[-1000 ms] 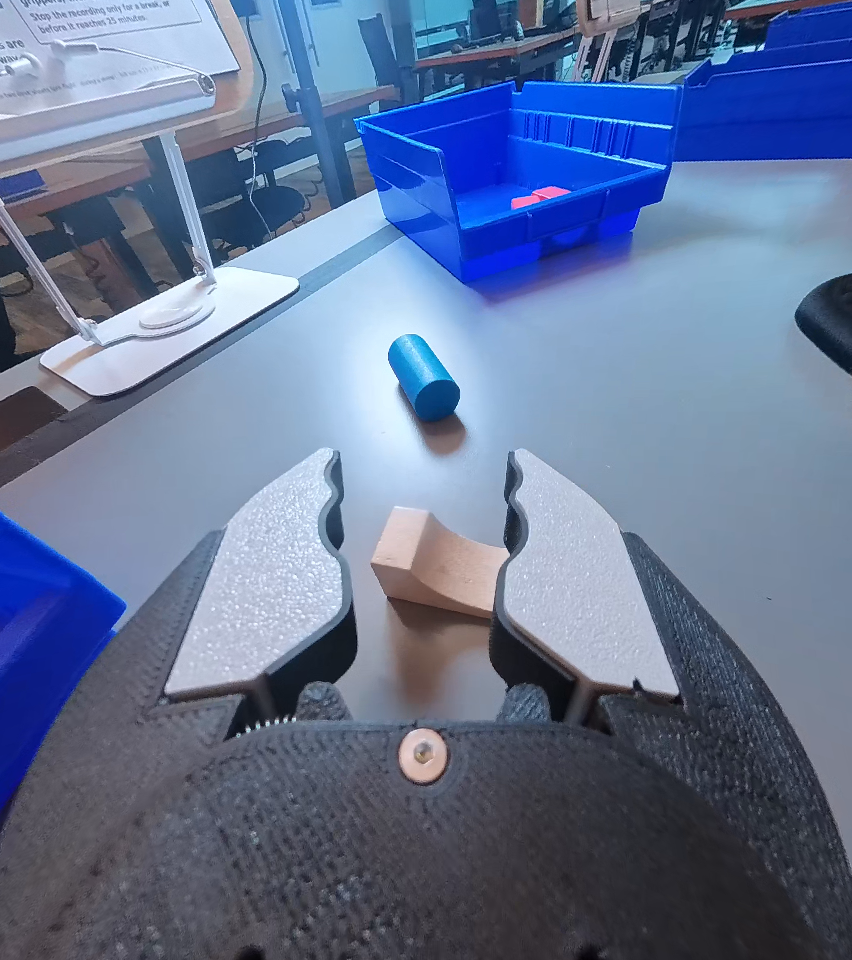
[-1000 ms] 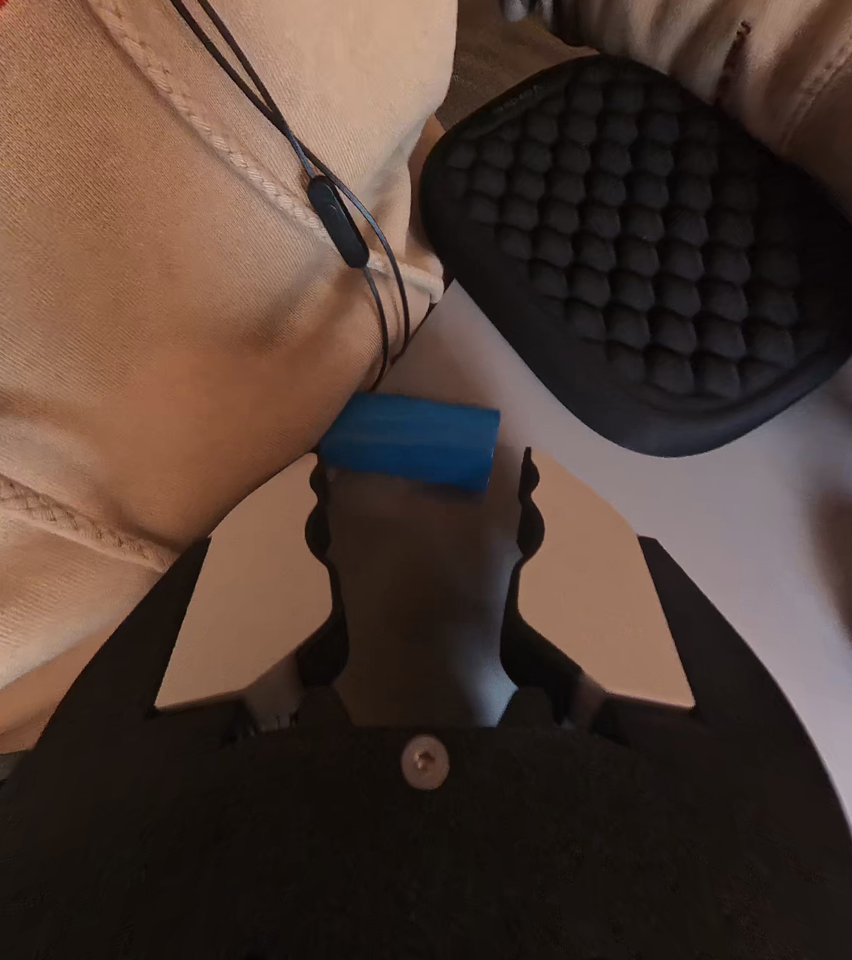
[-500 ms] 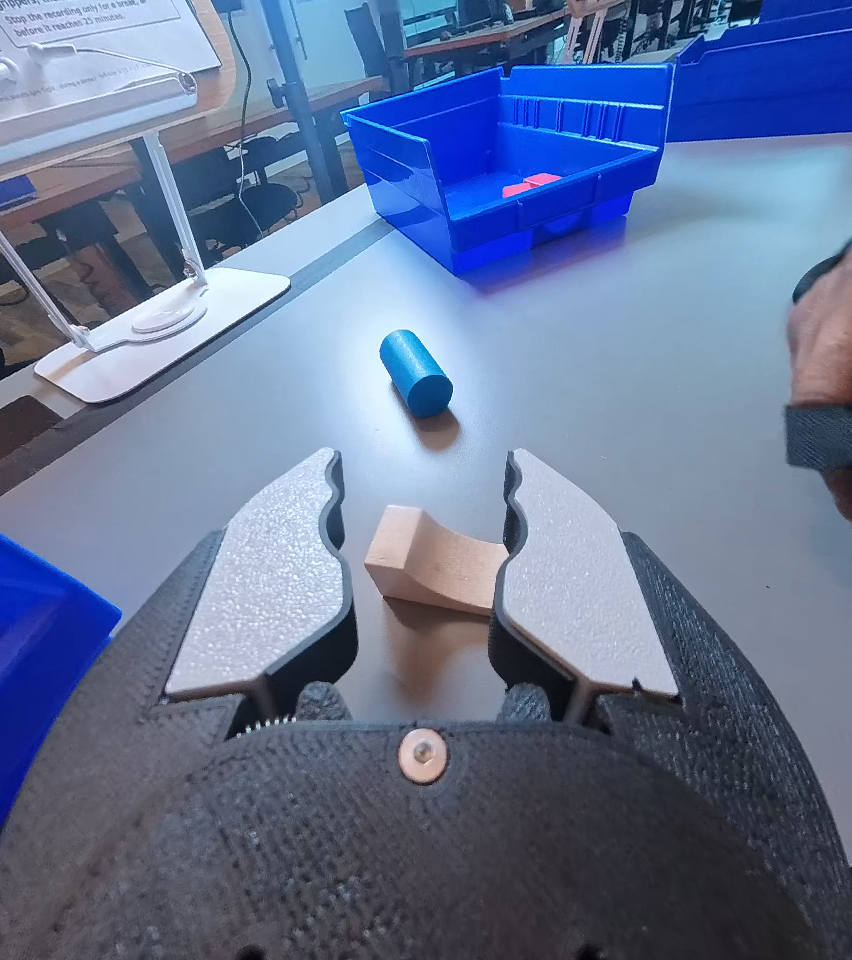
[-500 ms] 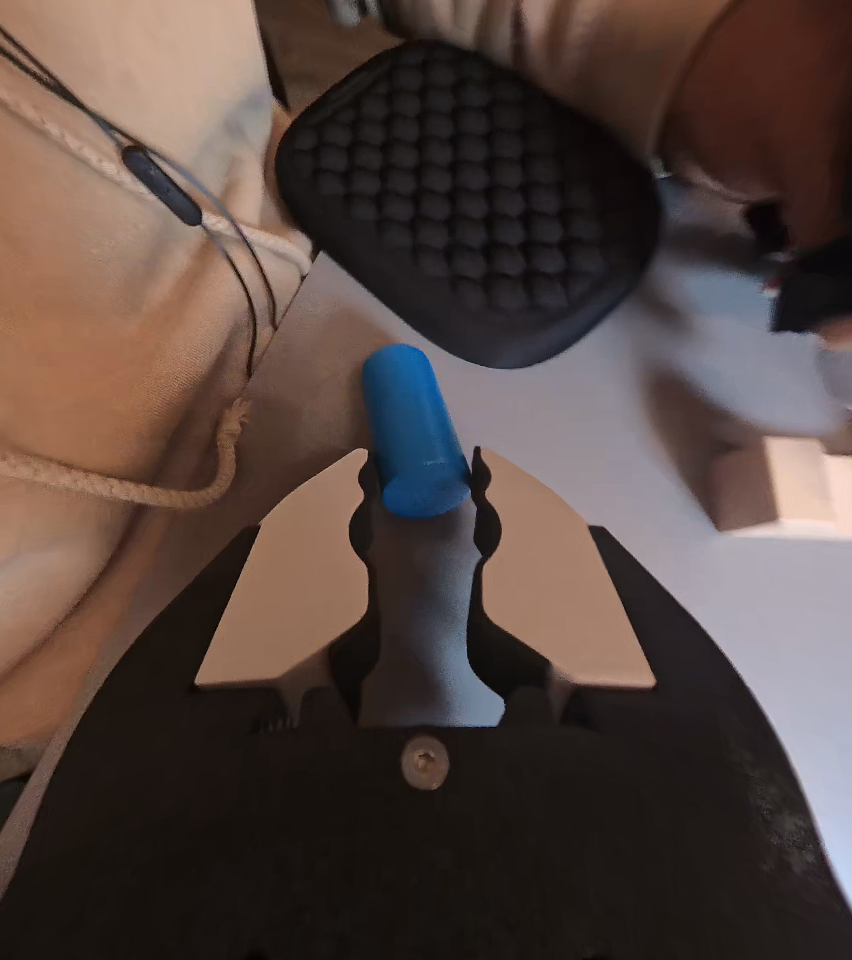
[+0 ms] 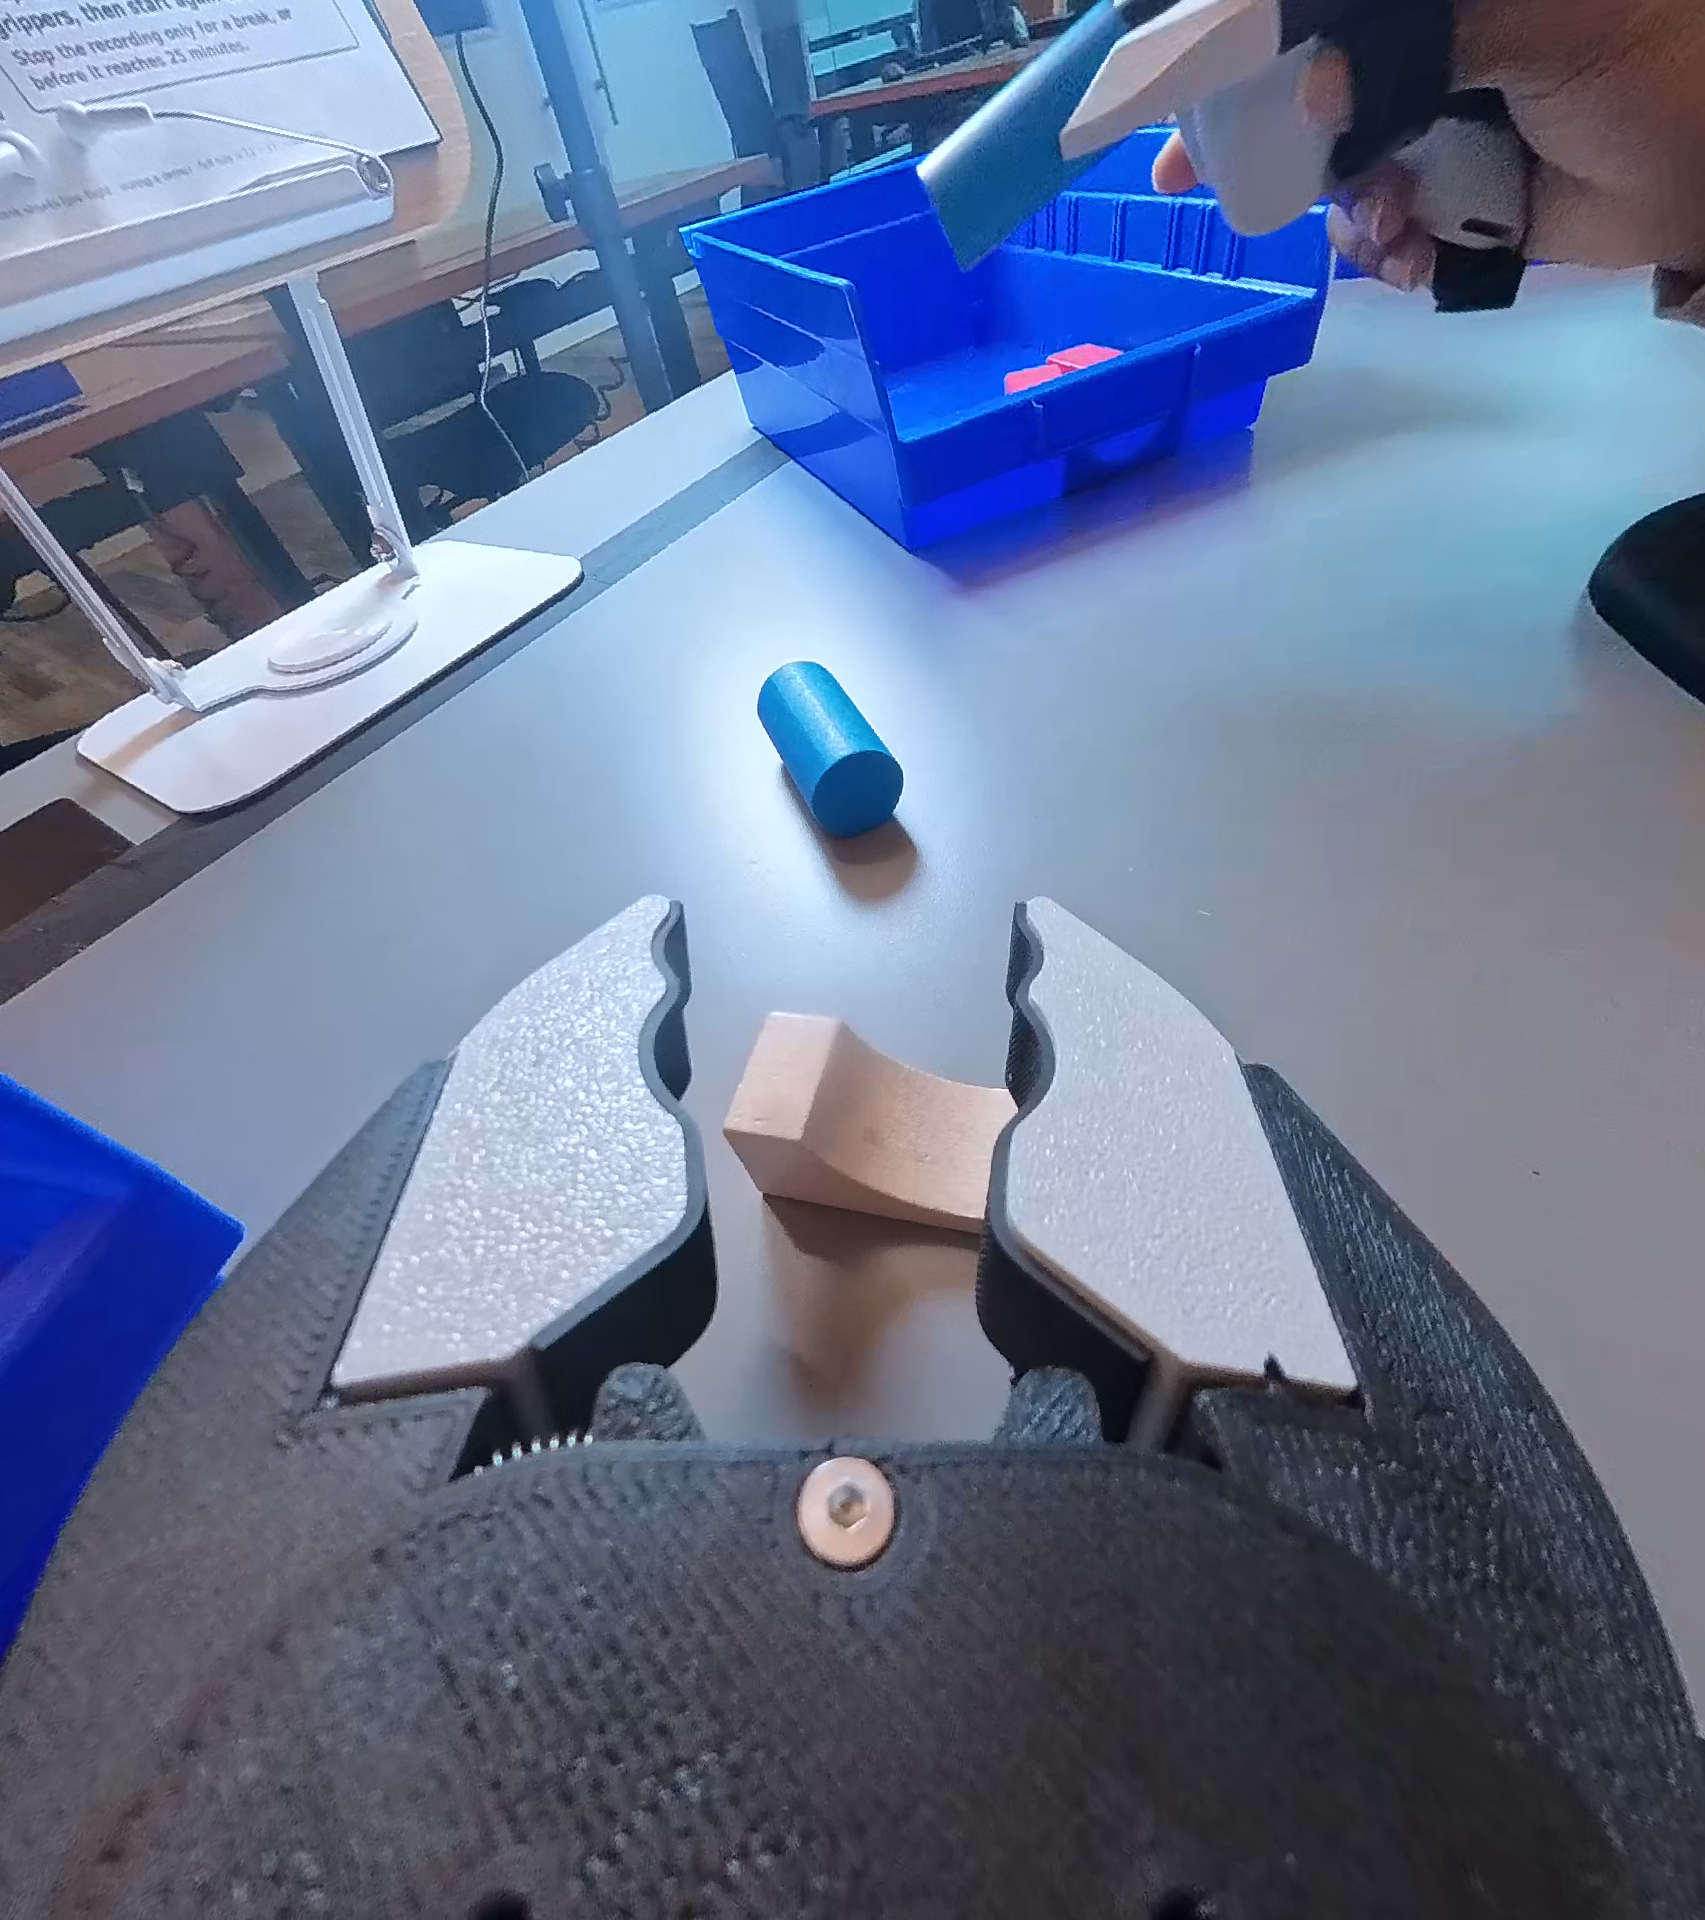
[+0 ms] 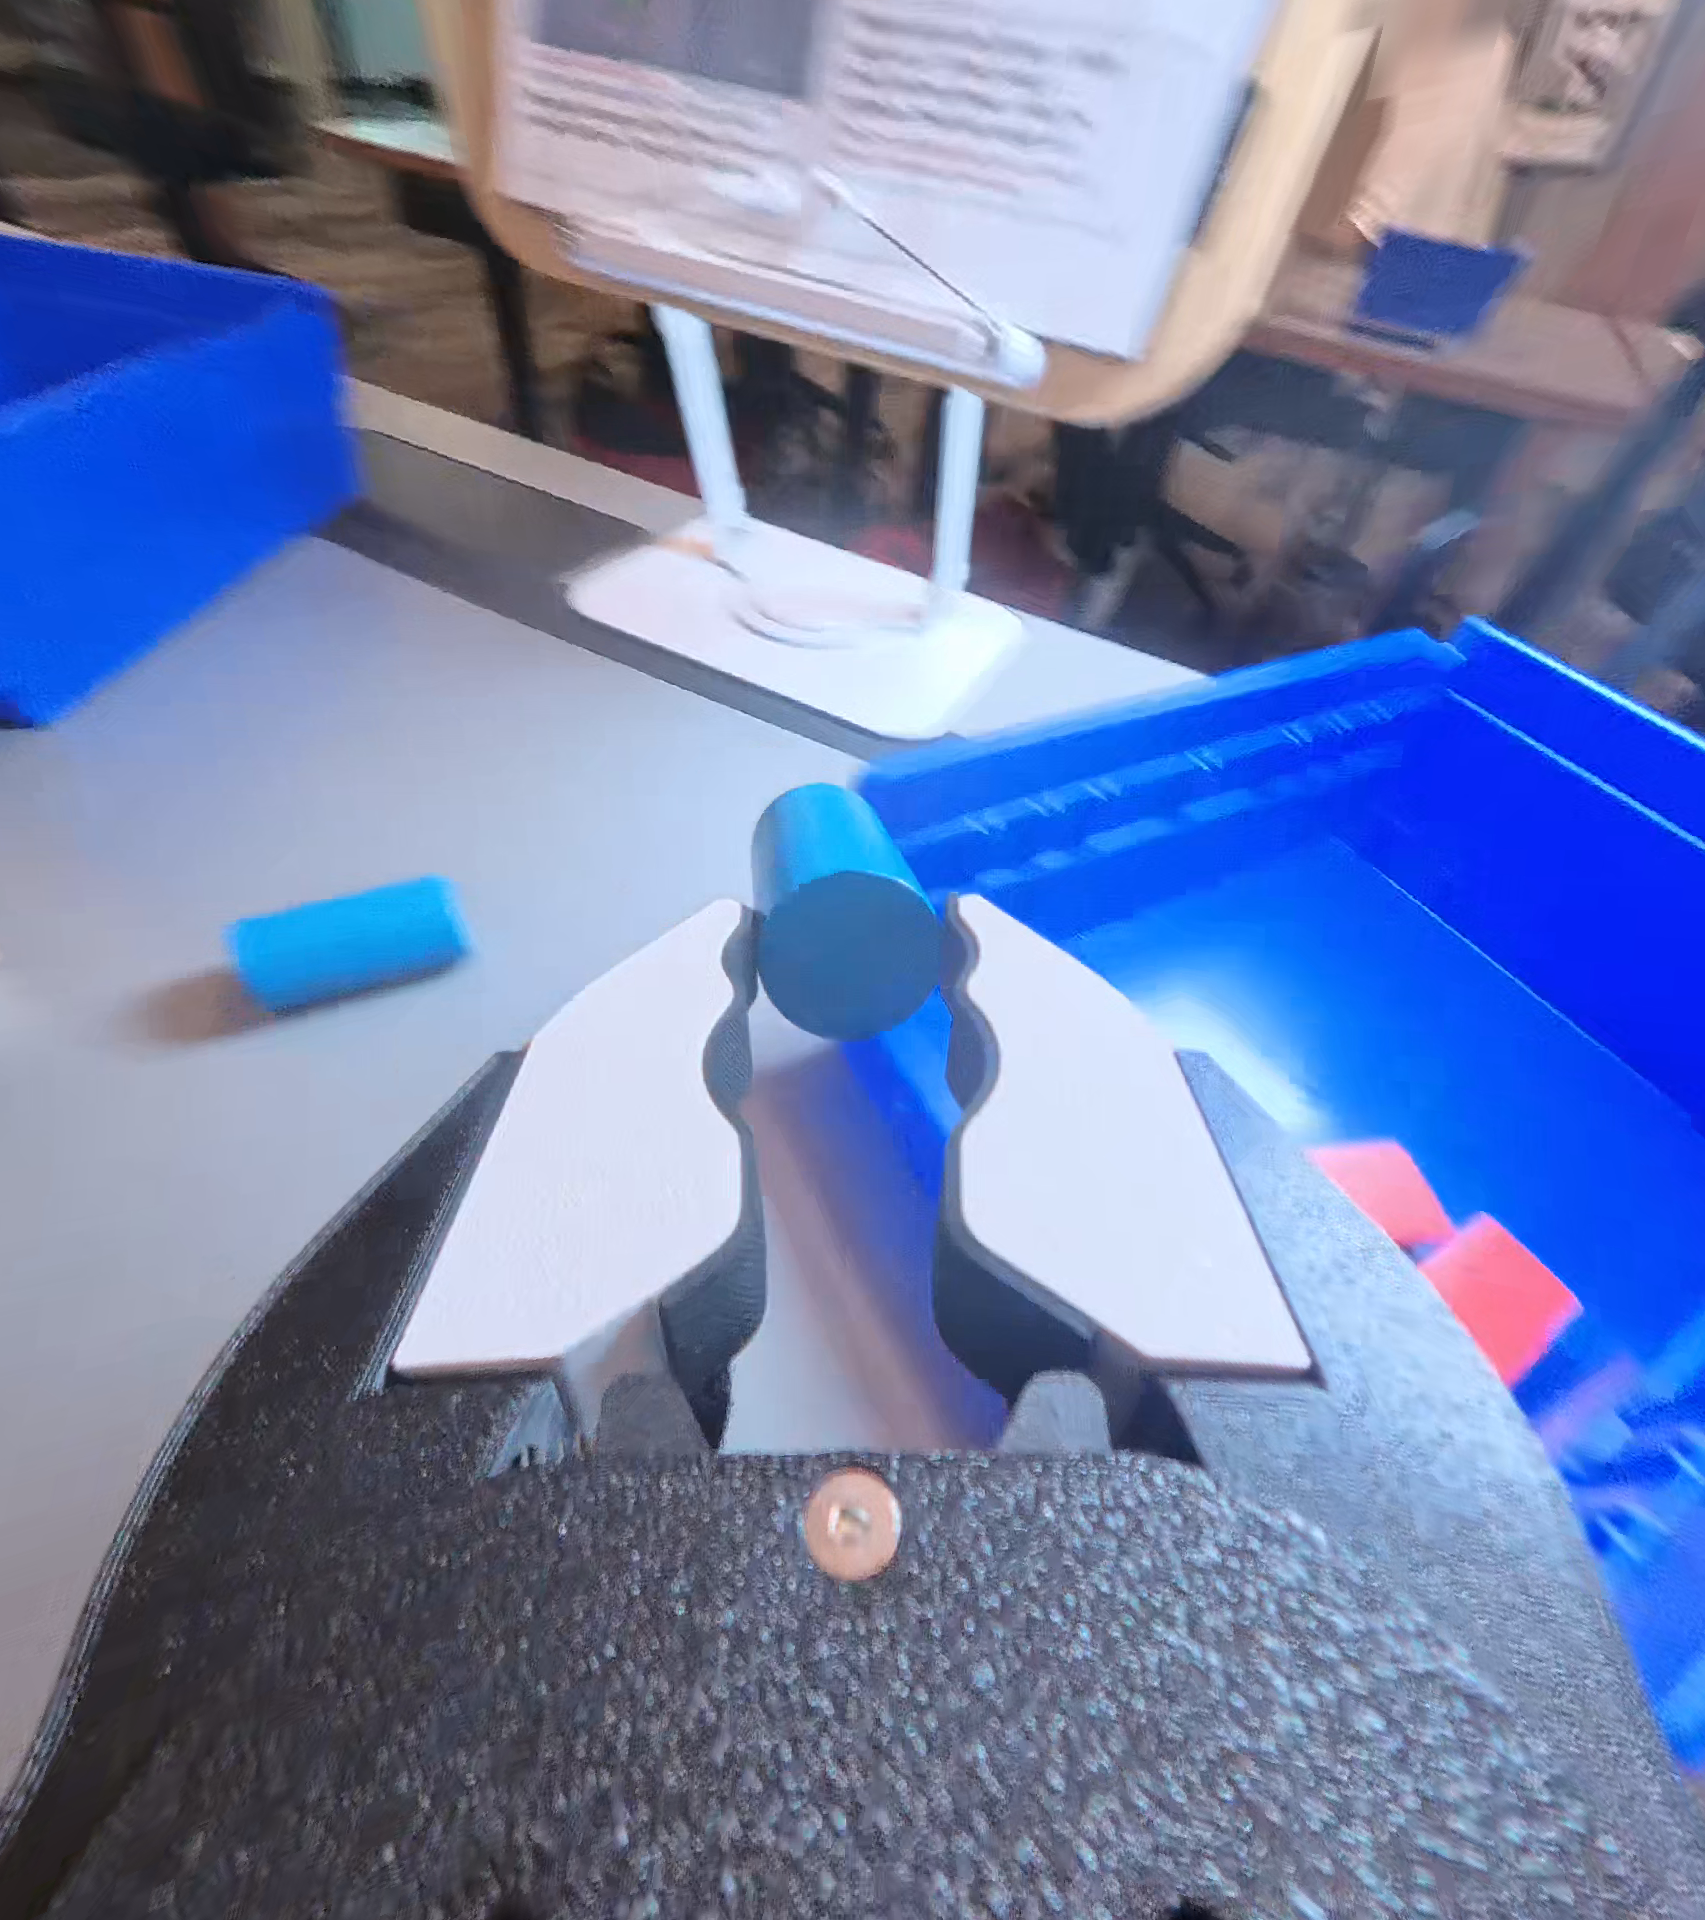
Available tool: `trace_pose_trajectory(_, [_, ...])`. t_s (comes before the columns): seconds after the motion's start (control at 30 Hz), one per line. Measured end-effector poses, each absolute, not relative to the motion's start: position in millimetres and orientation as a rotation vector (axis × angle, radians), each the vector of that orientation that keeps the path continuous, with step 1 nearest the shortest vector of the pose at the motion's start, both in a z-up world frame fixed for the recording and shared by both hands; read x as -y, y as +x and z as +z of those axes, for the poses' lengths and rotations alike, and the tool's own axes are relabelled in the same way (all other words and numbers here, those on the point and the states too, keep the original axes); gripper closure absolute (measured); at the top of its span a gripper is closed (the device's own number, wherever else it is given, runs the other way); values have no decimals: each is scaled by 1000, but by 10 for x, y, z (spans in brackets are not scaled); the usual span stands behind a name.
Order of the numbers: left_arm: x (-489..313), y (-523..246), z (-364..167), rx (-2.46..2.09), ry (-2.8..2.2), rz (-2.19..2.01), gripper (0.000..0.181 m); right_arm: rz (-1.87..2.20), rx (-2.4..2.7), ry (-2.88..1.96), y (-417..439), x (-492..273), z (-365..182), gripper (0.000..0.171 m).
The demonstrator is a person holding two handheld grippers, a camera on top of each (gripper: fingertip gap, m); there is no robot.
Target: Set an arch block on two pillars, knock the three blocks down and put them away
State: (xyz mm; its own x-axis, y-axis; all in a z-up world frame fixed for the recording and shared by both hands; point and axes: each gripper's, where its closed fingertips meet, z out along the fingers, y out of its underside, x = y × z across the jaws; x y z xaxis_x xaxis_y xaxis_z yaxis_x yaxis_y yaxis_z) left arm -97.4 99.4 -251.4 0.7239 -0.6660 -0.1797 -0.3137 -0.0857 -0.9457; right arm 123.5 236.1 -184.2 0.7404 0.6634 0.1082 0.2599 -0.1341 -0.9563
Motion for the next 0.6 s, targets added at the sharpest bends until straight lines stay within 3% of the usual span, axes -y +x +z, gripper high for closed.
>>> trace_pose_trajectory(0.33, [-993,-971,-2522,-797,-1685,-347,122,-29,631,-1870,1688,-3010,-2234,138])
trace_pose_trajectory(0.6, [-993,-972,-2523,-800,-1685,-344,122,-134,520,-1724,1764,-3246,-1936,125])
